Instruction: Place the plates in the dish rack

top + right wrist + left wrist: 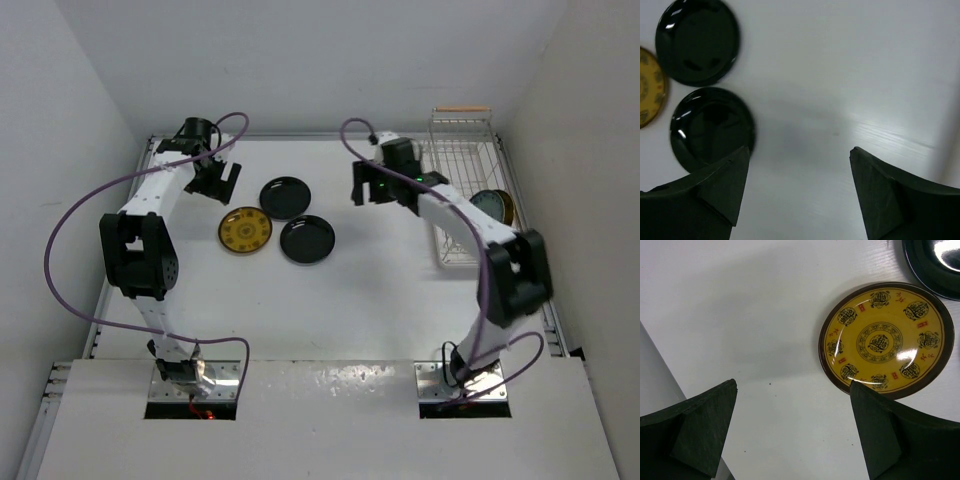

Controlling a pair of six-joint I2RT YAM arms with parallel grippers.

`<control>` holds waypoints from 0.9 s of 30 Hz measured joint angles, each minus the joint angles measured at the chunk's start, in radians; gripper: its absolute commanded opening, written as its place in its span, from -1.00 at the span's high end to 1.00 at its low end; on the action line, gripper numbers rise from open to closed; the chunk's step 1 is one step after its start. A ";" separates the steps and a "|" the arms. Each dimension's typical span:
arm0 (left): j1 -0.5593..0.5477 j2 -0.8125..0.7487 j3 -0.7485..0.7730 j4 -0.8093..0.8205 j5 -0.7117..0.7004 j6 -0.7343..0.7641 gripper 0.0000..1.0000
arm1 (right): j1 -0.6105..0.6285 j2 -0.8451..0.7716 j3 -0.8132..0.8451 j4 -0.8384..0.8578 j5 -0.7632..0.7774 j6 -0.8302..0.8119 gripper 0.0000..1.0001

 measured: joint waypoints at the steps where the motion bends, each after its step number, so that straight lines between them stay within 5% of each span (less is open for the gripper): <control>1: 0.000 0.000 0.000 0.000 -0.003 0.000 -0.98 | 0.024 0.078 0.023 0.013 -0.028 0.041 -0.54; 7: 0.000 0.000 -0.019 0.006 -0.024 0.000 -0.98 | 0.118 0.447 0.118 0.049 -0.175 0.221 -0.15; 12: 0.004 0.000 -0.030 0.006 -0.031 0.000 -0.98 | 0.126 0.503 0.126 0.121 -0.233 0.332 0.13; 17: 0.008 0.000 -0.030 0.008 -0.033 0.000 -0.98 | 0.123 0.552 0.121 0.174 -0.290 0.418 0.63; 25: 0.015 0.000 -0.030 0.012 -0.034 0.000 -0.98 | 0.121 0.538 0.049 0.270 -0.358 0.467 0.49; 27: 0.015 0.000 -0.030 0.014 -0.034 0.000 -0.98 | 0.121 0.537 0.047 0.271 -0.366 0.460 0.64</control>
